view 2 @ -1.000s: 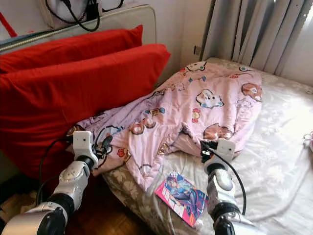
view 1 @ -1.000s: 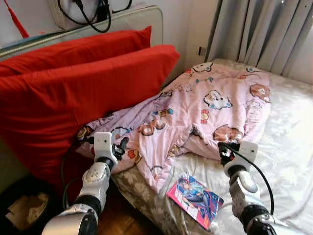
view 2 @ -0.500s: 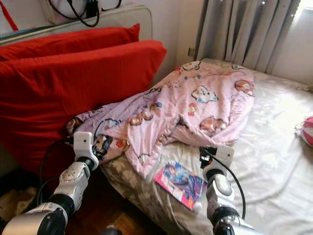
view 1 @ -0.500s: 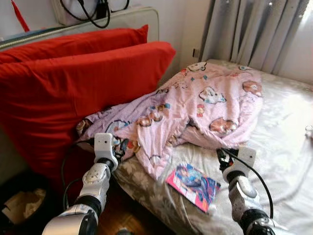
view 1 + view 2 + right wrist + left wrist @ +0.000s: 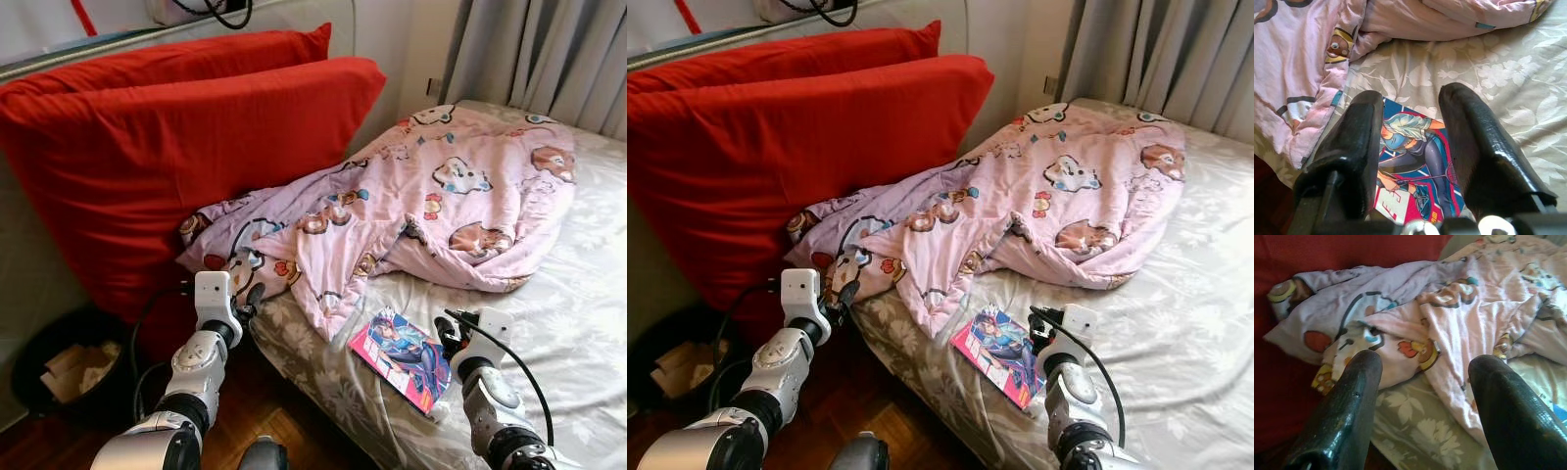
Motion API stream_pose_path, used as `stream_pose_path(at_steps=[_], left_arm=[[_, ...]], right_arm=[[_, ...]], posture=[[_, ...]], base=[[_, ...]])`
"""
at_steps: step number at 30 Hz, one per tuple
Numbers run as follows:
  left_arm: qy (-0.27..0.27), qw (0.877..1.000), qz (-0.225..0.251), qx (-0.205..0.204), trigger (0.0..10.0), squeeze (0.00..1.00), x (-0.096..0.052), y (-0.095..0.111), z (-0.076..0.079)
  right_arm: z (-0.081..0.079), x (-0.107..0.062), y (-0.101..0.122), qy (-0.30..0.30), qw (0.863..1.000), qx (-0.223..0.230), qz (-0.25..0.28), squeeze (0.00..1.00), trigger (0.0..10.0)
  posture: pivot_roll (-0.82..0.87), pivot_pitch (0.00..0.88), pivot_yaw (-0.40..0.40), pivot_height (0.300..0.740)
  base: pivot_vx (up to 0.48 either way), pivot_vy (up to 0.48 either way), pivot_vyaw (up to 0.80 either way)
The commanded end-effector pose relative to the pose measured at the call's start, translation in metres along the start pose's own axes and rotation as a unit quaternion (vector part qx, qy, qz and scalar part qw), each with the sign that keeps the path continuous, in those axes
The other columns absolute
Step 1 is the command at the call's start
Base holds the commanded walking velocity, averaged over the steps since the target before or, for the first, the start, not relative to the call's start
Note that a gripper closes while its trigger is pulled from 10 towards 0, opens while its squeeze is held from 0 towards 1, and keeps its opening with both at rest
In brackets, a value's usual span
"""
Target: Clean up the room
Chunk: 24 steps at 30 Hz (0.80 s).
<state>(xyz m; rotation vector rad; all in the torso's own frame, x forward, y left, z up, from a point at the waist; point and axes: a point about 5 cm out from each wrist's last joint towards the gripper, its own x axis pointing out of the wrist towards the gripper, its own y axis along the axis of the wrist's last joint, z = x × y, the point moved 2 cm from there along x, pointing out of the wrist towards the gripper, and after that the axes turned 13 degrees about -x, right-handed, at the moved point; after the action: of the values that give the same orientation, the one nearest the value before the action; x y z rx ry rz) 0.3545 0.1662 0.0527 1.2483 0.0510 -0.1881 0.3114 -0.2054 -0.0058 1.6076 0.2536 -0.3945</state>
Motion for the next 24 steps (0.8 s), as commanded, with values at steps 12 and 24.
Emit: stream_pose_path(at_steps=[12, 24], left_arm=[[-0.022, 0.999, 0.035, 0.002, 10.0, 0.00, -0.017, -0.005, -0.005], [-0.013, 0.998, 0.053, 0.011, 10.0, 0.00, -0.032, -0.007, -0.016]], right_arm=[[0.006, -0.008, 0.006, -0.011, 0.997, -0.028, 0.068, 0.00, 10.0], [-0.022, -0.004, 0.014, 0.011, 0.996, -0.038, 0.084, 0.00, 10.0]], posture=[[-0.02, 0.020, -0.025, 0.620], [0.03, 0.079, -0.053, 0.620]], base=[[0.000, 0.000, 0.00], [0.000, 0.000, 0.00]])
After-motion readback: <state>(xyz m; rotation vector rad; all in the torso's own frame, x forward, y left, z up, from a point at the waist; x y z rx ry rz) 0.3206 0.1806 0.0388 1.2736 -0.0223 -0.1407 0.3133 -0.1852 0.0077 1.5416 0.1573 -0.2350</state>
